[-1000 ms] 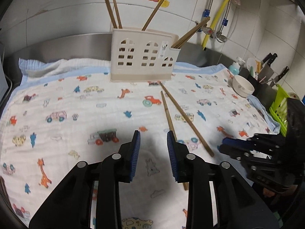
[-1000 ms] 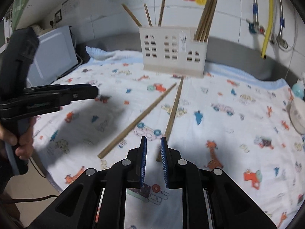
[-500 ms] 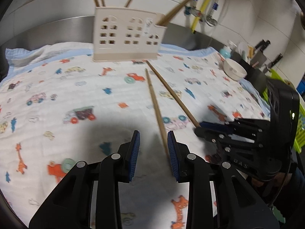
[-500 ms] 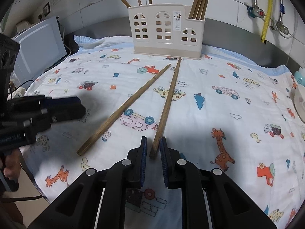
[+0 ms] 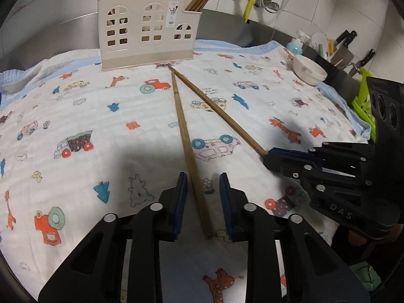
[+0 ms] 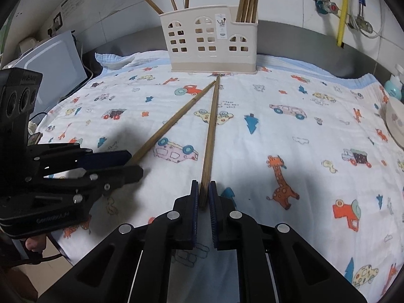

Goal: Organize utensils
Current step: 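Lift the left gripper's chopstick above the holder while the right gripper lifts its own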

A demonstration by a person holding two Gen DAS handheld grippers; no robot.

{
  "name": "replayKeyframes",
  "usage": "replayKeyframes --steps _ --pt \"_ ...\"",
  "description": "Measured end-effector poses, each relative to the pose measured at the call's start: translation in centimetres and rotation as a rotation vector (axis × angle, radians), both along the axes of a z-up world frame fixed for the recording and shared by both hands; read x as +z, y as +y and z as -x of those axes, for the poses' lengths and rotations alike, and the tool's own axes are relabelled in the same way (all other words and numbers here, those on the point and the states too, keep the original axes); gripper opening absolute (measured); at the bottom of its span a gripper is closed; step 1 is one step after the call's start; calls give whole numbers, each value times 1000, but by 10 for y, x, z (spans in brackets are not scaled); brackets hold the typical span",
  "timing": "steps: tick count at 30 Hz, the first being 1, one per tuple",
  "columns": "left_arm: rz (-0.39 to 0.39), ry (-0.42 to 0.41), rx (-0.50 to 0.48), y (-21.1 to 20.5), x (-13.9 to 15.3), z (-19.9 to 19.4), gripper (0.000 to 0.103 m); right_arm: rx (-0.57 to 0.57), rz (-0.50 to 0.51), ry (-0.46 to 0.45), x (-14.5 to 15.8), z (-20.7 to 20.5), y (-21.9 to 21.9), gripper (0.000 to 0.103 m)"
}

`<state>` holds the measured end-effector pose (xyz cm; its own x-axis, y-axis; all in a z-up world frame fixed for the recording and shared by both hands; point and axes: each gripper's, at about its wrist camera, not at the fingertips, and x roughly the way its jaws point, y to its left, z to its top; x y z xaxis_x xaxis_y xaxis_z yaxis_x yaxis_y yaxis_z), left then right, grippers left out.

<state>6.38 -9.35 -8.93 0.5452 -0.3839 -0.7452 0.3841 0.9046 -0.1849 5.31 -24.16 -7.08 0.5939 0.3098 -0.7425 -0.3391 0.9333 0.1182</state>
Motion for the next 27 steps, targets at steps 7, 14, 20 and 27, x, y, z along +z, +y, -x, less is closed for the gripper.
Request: replayKeyframes --steps 7,14,20,27 --pt "-80 -34 29 -3 1 -1 8 -5 -3 -4 1 2 0 8" --pt "-36 -53 68 13 15 -5 5 -18 -4 -61 23 9 -10 7" --pt "29 -127 106 31 46 -3 5 -15 -6 -171 67 16 -16 7" --pt "105 -231 131 47 90 -6 5 11 -29 -278 123 15 -18 7"
